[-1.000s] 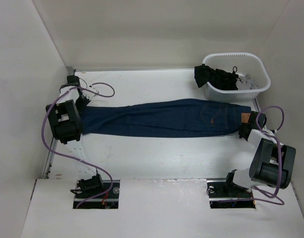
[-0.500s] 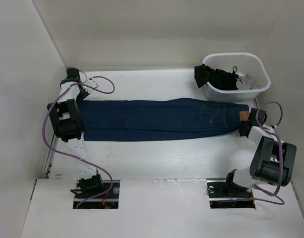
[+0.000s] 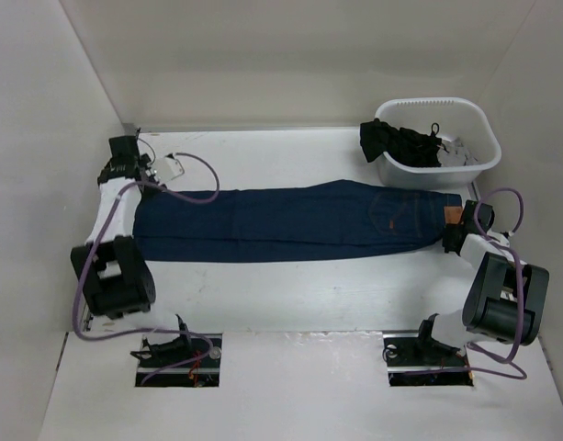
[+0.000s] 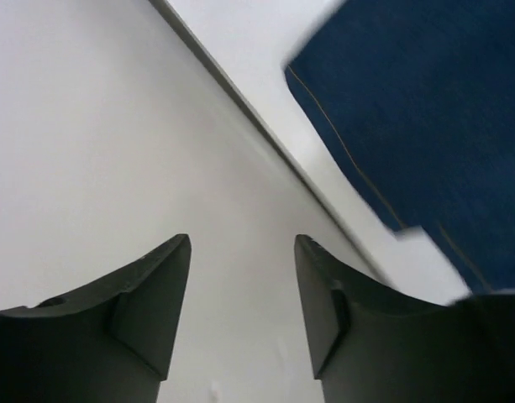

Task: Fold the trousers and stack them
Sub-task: Fold the trousers

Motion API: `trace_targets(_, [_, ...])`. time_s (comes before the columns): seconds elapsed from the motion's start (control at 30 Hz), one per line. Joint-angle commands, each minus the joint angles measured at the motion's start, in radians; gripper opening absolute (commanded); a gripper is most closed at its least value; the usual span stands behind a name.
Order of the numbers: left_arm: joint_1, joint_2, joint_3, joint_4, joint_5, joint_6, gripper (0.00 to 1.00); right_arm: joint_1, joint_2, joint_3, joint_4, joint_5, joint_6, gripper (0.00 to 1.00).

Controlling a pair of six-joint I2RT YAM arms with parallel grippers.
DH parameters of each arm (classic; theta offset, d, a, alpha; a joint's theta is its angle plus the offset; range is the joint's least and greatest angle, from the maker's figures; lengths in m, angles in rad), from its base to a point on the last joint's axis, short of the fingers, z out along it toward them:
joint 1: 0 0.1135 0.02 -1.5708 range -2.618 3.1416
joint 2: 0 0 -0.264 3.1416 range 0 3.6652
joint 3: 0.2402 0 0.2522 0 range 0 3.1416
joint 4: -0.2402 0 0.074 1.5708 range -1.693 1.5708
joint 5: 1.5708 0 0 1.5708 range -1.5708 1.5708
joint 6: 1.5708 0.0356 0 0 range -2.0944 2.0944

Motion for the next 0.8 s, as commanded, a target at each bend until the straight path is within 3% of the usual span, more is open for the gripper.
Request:
trace_targets(0.0, [0.016,-0.092,-0.205,-0.114,0.037,0.235,0.49,-0.003,-0.023,0.013,0.047,-0.005,-0.017,0.14])
trace_targets(0.17, [0.129,-0.065,-0.391,0.16,-0.007,0.376,0.49,-0.003,-0.011,0.018,0.052,-0.014,-0.019,0.14])
trace_targets(0.33, [0.146,-0.04,-0.486,0.419,0.036,0.471,0.49,-0.002,-0.005,0.02,0.044,-0.003,-0.03,0.14])
trace_targets(0.57, [0.157,0.017,-0.477,0.409,0.072,0.47,0.46,-0.003,-0.025,0.016,0.023,0.02,-0.027,0.14])
trace_targets(0.77, [0.139,-0.069,-0.488,0.266,0.146,0.45,0.43,0.001,-0.023,0.023,0.01,0.021,-0.024,0.14])
